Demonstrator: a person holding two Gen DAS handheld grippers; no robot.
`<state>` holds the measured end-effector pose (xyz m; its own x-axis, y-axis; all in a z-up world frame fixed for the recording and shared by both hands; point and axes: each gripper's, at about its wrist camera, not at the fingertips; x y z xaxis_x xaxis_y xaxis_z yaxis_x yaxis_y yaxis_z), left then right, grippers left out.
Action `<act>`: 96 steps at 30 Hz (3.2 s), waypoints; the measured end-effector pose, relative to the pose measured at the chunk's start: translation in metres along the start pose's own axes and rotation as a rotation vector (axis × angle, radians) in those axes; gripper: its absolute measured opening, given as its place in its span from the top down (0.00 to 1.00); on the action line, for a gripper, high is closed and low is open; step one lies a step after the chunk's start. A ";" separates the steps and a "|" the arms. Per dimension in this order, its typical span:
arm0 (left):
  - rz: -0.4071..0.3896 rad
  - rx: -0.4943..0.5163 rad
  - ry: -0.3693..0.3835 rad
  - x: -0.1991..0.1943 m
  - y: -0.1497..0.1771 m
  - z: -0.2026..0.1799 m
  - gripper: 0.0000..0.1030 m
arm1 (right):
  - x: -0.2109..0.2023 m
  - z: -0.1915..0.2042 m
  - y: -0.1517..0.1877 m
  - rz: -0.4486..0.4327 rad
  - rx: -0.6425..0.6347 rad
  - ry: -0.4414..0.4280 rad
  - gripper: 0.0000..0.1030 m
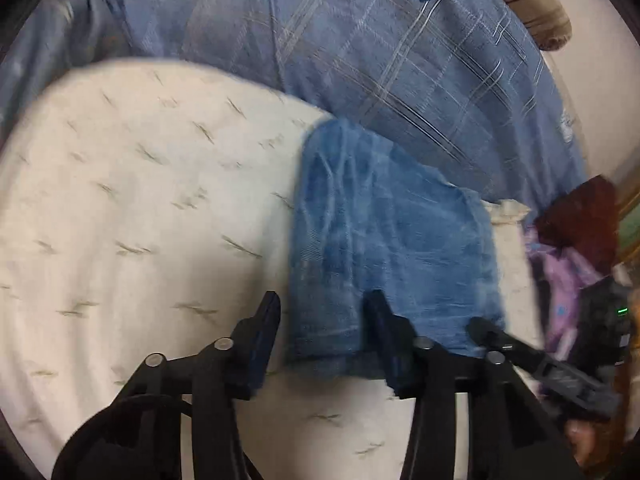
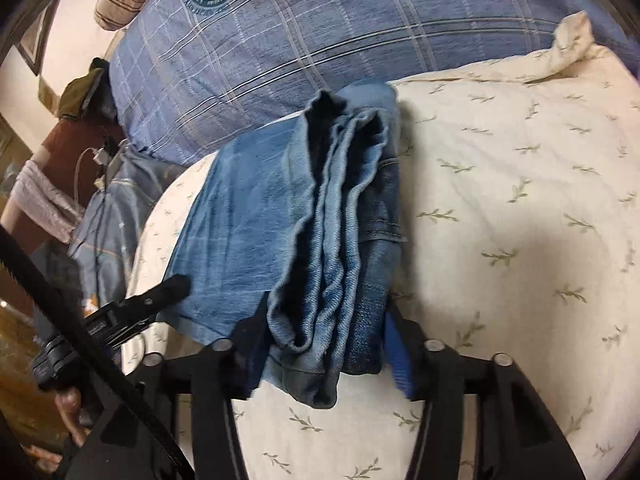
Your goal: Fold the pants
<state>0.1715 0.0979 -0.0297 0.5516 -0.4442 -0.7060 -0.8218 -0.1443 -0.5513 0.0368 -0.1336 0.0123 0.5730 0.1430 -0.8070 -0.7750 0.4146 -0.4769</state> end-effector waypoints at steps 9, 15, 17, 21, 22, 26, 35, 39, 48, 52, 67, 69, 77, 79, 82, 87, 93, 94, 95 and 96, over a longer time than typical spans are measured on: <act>-0.026 0.155 -0.177 -0.031 0.062 -0.042 0.44 | -0.036 -0.001 0.067 -0.064 0.112 0.122 0.22; -0.004 0.224 -0.203 -0.050 0.102 -0.062 0.43 | -0.050 0.004 0.089 -0.049 0.107 0.105 0.22; -0.023 0.236 -0.232 -0.069 0.111 -0.064 0.43 | -0.054 0.008 0.094 -0.056 0.098 0.109 0.22; -0.085 0.254 -0.283 -0.091 0.128 -0.072 0.43 | -0.062 0.017 0.108 -0.068 0.073 0.118 0.22; -0.098 0.258 -0.294 -0.094 0.130 -0.074 0.43 | -0.065 0.018 0.112 -0.072 0.061 0.125 0.22; -0.142 0.237 -0.302 -0.121 0.147 -0.075 0.41 | -0.074 0.032 0.123 -0.101 0.018 0.159 0.22; -0.187 0.216 -0.298 -0.157 0.167 -0.073 0.39 | -0.093 0.055 0.142 -0.141 -0.052 0.194 0.22; -0.171 0.225 -0.285 -0.171 0.167 -0.074 0.38 | -0.104 0.062 0.147 -0.163 -0.069 0.242 0.22; -0.135 0.282 -0.324 -0.207 0.155 -0.085 0.30 | -0.129 0.071 0.149 -0.188 -0.060 0.301 0.22; -0.145 0.298 -0.326 -0.221 0.148 -0.095 0.30 | -0.140 0.082 0.148 -0.197 -0.084 0.331 0.22; -0.167 0.290 -0.286 -0.255 0.133 -0.099 0.27 | -0.162 0.105 0.143 -0.240 -0.126 0.336 0.22; -0.160 0.290 -0.281 -0.256 0.132 -0.097 0.27 | -0.163 0.106 0.144 -0.245 -0.121 0.337 0.22; -0.177 0.300 -0.280 -0.265 0.134 -0.096 0.27 | -0.173 0.108 0.144 -0.268 -0.124 0.345 0.22; -0.178 0.303 -0.277 -0.267 0.136 -0.097 0.27 | -0.176 0.110 0.144 -0.275 -0.127 0.347 0.22; -0.184 0.300 -0.271 -0.272 0.137 -0.097 0.27 | -0.181 0.113 0.146 -0.283 -0.133 0.349 0.22; -0.194 0.306 -0.269 -0.278 0.139 -0.098 0.27 | -0.187 0.119 0.148 -0.294 -0.144 0.347 0.22; -0.186 0.314 -0.278 -0.277 0.140 -0.099 0.27 | -0.187 0.118 0.148 -0.294 -0.141 0.349 0.22; -0.180 0.316 -0.279 -0.276 0.140 -0.099 0.27 | -0.187 0.117 0.147 -0.292 -0.141 0.349 0.22; -0.176 0.316 -0.278 -0.274 0.140 -0.099 0.27 | -0.187 0.117 0.147 -0.291 -0.138 0.348 0.22; -0.174 0.315 -0.281 -0.273 0.140 -0.099 0.27 | -0.186 0.116 0.147 -0.290 -0.136 0.349 0.22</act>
<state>-0.1083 0.1120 0.1299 0.7305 -0.1739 -0.6604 -0.6540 0.1003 -0.7498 -0.1530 0.0048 0.1329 0.6651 -0.2813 -0.6917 -0.6377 0.2681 -0.7222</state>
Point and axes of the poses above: each gripper's, at about its wrist camera, not at the fingertips, and x roughly the way its jaws point, z to its left, y to its underside, and after that the axes turned 3 degrees about x, right-handed
